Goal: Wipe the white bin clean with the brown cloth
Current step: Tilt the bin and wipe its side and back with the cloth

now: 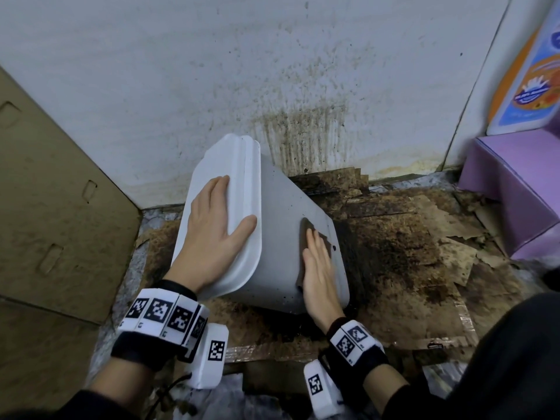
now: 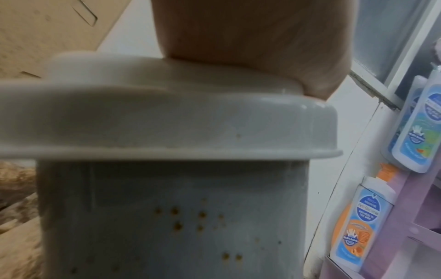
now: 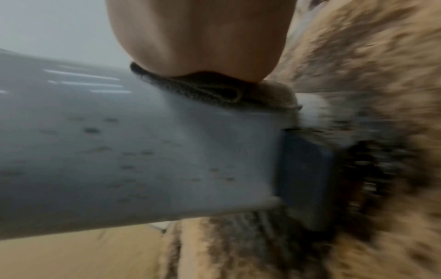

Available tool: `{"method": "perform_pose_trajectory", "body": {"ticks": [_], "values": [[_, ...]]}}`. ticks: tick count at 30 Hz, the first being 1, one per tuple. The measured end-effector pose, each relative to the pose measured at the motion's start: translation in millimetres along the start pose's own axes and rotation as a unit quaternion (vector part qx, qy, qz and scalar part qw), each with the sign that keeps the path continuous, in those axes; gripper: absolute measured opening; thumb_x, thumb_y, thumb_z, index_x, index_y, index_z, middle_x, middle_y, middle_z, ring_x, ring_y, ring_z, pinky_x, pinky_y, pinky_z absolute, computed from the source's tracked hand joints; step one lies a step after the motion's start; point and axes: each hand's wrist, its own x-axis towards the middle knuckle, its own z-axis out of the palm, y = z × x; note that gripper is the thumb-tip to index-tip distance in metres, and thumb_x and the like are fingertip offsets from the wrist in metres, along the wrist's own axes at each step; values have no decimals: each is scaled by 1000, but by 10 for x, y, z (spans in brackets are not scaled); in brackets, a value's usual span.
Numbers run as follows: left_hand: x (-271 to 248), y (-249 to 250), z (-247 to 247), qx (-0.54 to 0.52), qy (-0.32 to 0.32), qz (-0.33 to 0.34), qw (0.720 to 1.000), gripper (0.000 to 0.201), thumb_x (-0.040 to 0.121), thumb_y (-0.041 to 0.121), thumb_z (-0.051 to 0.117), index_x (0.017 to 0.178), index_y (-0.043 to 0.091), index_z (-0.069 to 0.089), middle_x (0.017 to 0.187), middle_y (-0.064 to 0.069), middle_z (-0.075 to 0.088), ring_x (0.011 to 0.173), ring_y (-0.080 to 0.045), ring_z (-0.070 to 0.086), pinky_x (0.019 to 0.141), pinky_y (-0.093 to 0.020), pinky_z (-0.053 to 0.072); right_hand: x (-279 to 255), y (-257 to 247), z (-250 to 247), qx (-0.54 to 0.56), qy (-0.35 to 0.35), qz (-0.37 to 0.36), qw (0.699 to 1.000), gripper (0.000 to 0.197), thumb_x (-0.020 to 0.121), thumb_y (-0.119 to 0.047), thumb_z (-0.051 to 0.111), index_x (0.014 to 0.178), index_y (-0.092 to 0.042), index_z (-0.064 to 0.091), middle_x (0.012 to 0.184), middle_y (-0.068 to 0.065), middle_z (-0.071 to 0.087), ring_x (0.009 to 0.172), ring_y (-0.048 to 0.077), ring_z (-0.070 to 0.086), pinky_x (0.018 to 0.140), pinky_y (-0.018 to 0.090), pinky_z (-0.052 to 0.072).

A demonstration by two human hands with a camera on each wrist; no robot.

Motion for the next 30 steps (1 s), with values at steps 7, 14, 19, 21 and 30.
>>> {"method": "perform_pose_trajectory", "body": {"ticks": [7,14,19,21,30], "values": [[-15,-131,-25,-12,2,-11,1000,92,85,67,37,160,18,15,165,2,16,152,-13,10,124,-38,13,-155,-765,101,55,-97,-109,988,52,112,-32,13,163,-33,3,170,-20,-6,152,-11,-12,124,20,-6],[-17,-42,-17,-17,-4,-4,1000,93,84,68,37,160,19,15,165,5,14,151,-9,8,123,-36,11,-109,-235,85,12,8,-135,991,54,110,-42,19,163,-33,18,169,-21,14,156,-3,5,129,33,9],[-12,-43,-36,-14,-3,-5,1000,92,84,68,37,160,20,15,165,5,15,151,-11,10,122,-34,11,-38,575,-34,-26,15,-38,999,50,109,-42,16,159,-41,9,171,-17,5,156,-4,-3,130,42,7],[-2,-26,-22,-12,-1,-3,1000,92,84,68,37,159,19,16,164,5,16,150,-10,11,120,-31,10,-40,683,-71,1,21,9,1000,47,112,-35,22,156,-45,9,172,-14,4,156,-3,-3,130,40,3],[6,15,-1,0,-2,-2,1000,94,83,68,35,159,18,16,164,4,16,152,-11,9,121,-31,8,33,615,-47,16,37,89,995,53,112,-29,22,163,-34,12,173,-4,4,158,8,-1,129,36,0]]}}
